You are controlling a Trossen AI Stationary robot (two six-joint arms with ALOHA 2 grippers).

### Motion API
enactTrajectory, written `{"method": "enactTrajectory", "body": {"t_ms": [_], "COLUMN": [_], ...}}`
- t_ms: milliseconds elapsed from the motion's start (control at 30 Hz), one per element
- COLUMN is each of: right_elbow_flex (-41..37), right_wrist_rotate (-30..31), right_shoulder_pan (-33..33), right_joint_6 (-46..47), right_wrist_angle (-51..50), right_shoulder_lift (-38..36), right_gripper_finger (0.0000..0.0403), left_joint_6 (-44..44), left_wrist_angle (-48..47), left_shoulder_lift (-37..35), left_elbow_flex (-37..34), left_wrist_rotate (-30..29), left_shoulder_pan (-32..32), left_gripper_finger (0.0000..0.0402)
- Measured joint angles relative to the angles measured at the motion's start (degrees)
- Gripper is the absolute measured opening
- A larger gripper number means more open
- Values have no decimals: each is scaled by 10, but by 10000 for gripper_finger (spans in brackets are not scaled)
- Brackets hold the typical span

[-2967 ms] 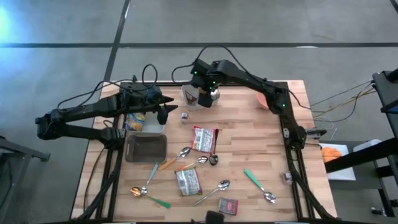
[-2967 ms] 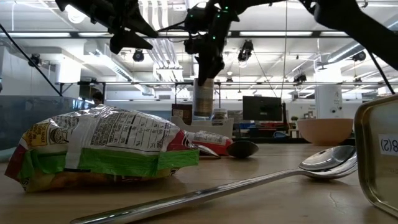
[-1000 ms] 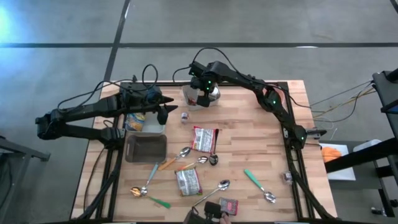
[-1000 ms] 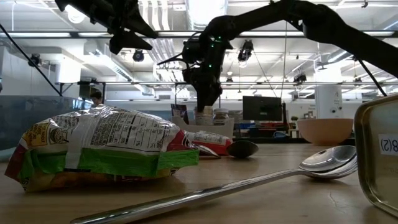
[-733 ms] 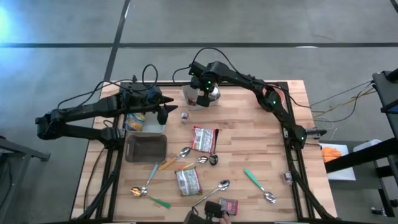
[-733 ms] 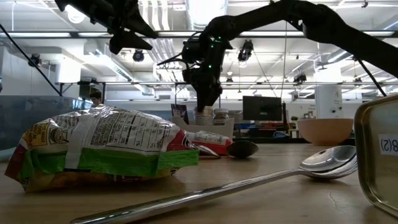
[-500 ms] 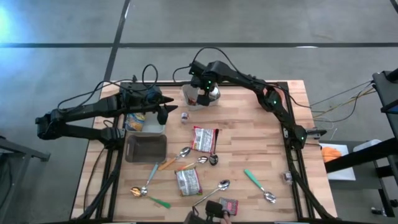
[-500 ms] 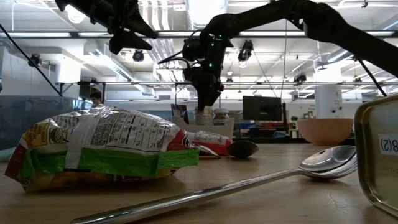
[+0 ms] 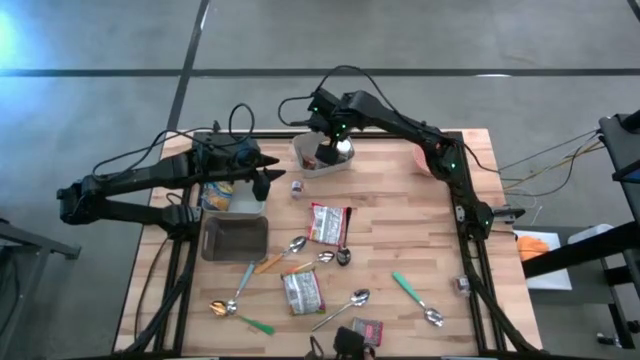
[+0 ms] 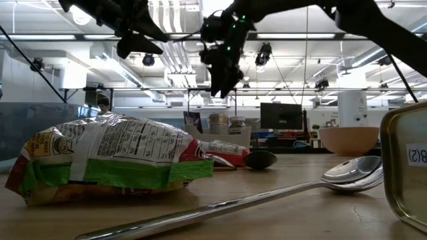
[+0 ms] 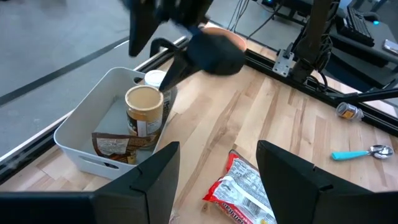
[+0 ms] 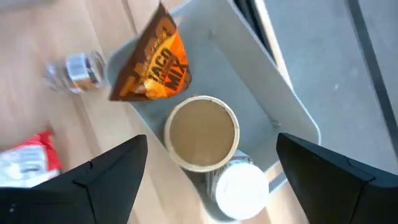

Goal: Pick & Place Food Item
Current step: Put the right blue spoon into the black bin

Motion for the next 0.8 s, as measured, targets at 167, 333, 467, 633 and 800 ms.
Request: {"method": "enactTrajectory", "body": {"t_ms": [167, 333, 467, 633, 800], "right_elbow_flex": [0, 1, -4, -19, -73], "right_wrist_rotate": [1, 4, 18, 9, 18], "right_shoulder_pan": [11, 47, 94, 154, 200], "right_joint_6": [58, 99, 139, 191, 279], "right_wrist_angle": [-47, -145, -184, -182, -182], "right_shoulder_lift": [-40, -79, -103, -146, -205], "right_gripper_finger": [356, 356, 356, 356, 356], "left_joint_6": [0, 0, 0, 0, 0], "left_wrist_angle": [-2, -3, -4, -4, -6], "left_shoulder_lift": [0, 0, 0, 0, 0], "left_elbow_flex": [0, 0, 0, 0, 0], "left_wrist_rotate": [0, 0, 0, 0, 0], "left_shoulder_pan": [0, 0, 0, 0, 0], "left_gripper_finger": [219, 219, 219, 219, 219]}}
